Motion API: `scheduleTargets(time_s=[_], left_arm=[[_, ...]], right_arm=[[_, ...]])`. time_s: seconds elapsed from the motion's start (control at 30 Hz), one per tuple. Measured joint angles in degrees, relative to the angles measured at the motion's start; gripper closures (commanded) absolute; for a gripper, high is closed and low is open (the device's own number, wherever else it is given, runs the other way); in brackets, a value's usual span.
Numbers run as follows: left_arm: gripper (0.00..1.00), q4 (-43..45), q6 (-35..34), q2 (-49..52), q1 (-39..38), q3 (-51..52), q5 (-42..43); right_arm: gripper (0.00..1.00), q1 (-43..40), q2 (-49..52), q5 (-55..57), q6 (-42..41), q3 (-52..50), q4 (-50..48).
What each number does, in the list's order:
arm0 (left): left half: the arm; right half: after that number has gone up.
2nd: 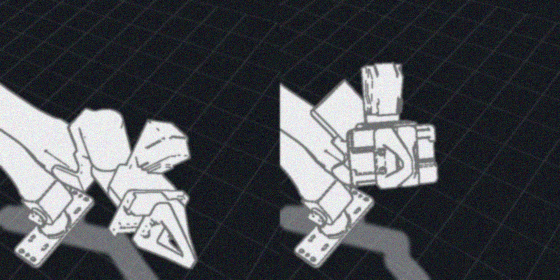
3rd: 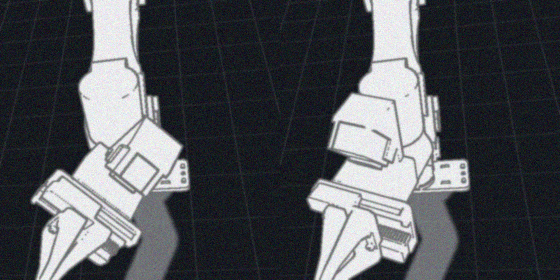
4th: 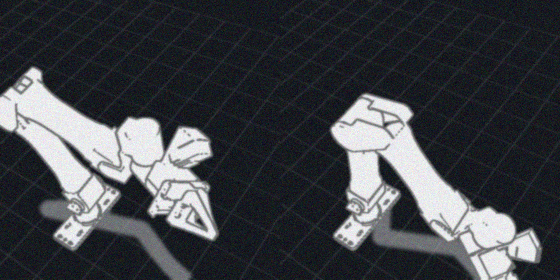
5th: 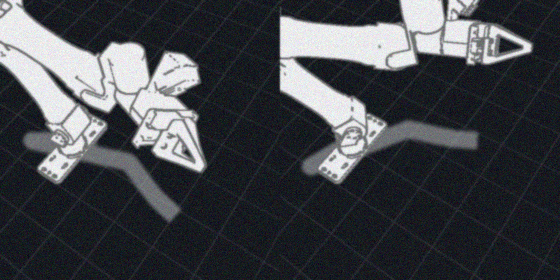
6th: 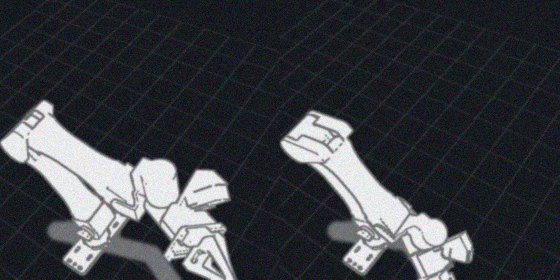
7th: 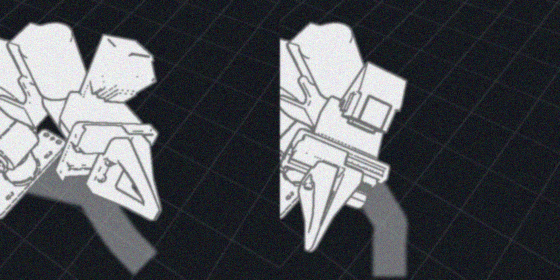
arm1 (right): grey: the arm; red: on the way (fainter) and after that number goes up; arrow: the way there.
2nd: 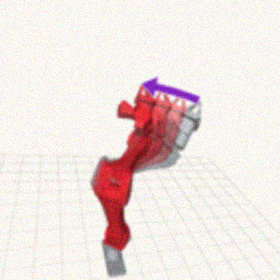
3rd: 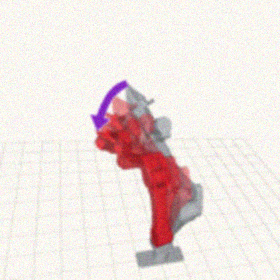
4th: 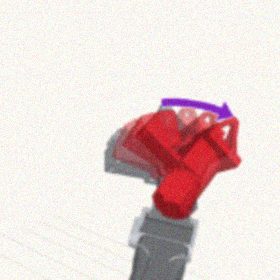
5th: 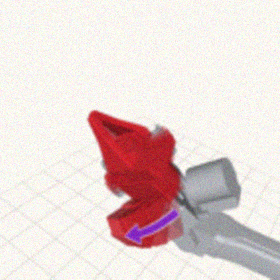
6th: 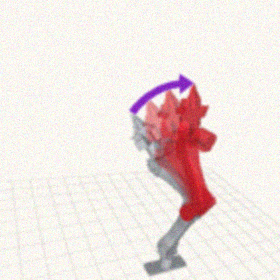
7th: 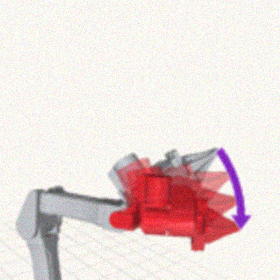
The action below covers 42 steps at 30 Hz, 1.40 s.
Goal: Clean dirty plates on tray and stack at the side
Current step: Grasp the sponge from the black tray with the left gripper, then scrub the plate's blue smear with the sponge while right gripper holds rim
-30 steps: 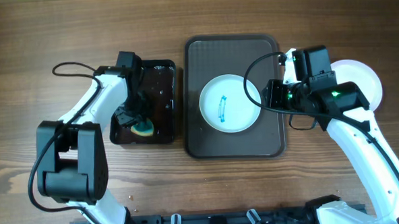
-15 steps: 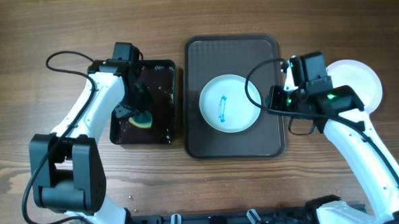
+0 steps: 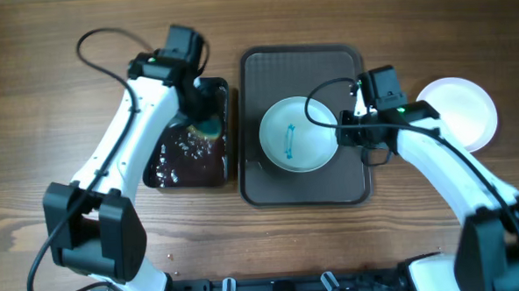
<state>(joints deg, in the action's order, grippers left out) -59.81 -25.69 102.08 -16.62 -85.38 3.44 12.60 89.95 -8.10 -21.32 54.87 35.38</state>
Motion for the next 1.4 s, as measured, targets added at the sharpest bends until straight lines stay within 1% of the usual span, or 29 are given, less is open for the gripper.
scheduleTargets(time_s=[0.1,0.17,0.27,0.4,0.5,0.6,0.8,0.87,0.93,1.1,1.2,1.3,1.4], left_arm=[[0.96,4.20,-0.39,-0.02,-3.58,-1.11,3.85],[0.96,6.86,-1.62,0.15,-6.73,-1.03,5.75],[0.96,10.73,-2.78,1.29,-10.19,-1.03,7.17],[0.96,16.39,-3.74,5.33,-14.10,-1.03,10.27],[0.96,19.63,-4.00,9.75,-16.50,-1.01,13.49],[0.96,20.61,-4.87,13.79,-18.23,-0.98,15.41],[0.96,21.51,-5.53,19.71,-19.32,-0.83,17.51],[0.96,21.31,-5.66,19.87,-19.28,-0.83,17.33],[0.96,19.93,-6.47,19.89,-19.28,-1.05,15.17],[0.96,11.80,-9.01,19.85,-20.20,-2.64,2.54],[0.96,9.40,-9.46,19.78,-20.24,-3.04,-2.12],[0.96,9.01,-9.62,19.74,-20.20,-3.08,-2.86],[0.96,10.29,-9.11,19.74,-19.45,-2.95,0.79]], right_arm=[[0.67,0.00,4.31,-0.66,-0.02,0.00,-2.60],[0.74,0.00,7.41,-1.09,-0.02,0.00,-4.46],[0.81,0.00,10.75,-1.97,0.00,-0.02,-5.77],[0.86,0.00,11.52,-3.17,0.17,0.11,-6.40],[0.93,-0.02,11.63,-3.50,0.00,0.11,-6.34],[0.96,-0.07,11.67,-3.61,-0.04,0.11,-6.27],[0.96,-0.07,11.67,-4.35,-0.07,0.13,-6.25],[0.96,-0.07,11.67,-4.35,-0.33,0.13,-6.25],[0.96,-0.07,11.67,-4.55,-0.72,0.13,-6.12],[0.96,0.39,11.76,-6.36,-1.18,0.13,-6.03],[0.96,0.70,11.93,-7.32,-1.36,0.13,-6.08],[0.96,0.81,12.07,-7.96,-1.79,0.13,-6.08],[0.96,0.81,12.07,-7.93,-2.27,0.13,-6.05]])
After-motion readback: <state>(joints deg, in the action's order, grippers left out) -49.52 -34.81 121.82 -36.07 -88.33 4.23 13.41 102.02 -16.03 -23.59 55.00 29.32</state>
